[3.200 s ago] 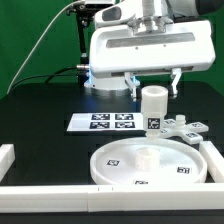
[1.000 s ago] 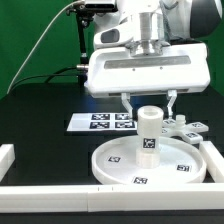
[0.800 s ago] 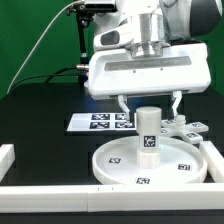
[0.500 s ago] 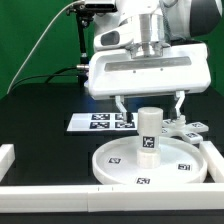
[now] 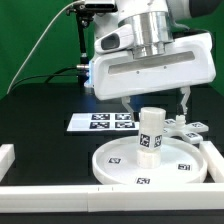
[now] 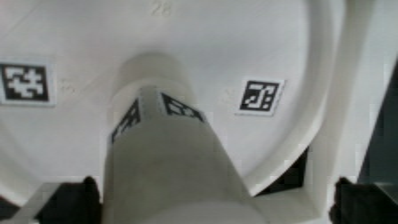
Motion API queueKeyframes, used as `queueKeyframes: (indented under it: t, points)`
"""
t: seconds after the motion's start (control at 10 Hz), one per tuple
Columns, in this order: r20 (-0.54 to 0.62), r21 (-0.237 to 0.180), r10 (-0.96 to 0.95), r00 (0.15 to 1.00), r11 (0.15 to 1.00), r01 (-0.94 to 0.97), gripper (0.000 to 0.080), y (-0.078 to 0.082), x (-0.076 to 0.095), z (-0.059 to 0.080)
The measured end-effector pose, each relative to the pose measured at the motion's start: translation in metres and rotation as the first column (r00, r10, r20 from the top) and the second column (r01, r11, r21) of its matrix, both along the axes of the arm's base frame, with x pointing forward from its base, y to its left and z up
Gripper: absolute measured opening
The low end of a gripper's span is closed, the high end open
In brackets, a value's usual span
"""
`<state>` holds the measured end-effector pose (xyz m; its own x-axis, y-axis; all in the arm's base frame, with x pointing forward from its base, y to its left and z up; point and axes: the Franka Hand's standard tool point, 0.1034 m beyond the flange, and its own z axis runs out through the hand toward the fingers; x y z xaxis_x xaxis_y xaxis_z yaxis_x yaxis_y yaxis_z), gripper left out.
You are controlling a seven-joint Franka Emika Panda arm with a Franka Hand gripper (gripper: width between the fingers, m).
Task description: Assemble round table
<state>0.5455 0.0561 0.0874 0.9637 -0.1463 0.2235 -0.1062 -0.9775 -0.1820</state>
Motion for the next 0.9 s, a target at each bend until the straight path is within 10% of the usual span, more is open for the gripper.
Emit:
queueKeyframes:
  t: [0.4,0.9]
  points:
    - [-0.24,0.06,0.049,0.969,0.998,-0.036,0.0649,-0.008,0.003,0.0]
    - [-0.242,0.043,0.038,0.969,0.999,-0.028,0.0649,-0.03,0.005,-0.009]
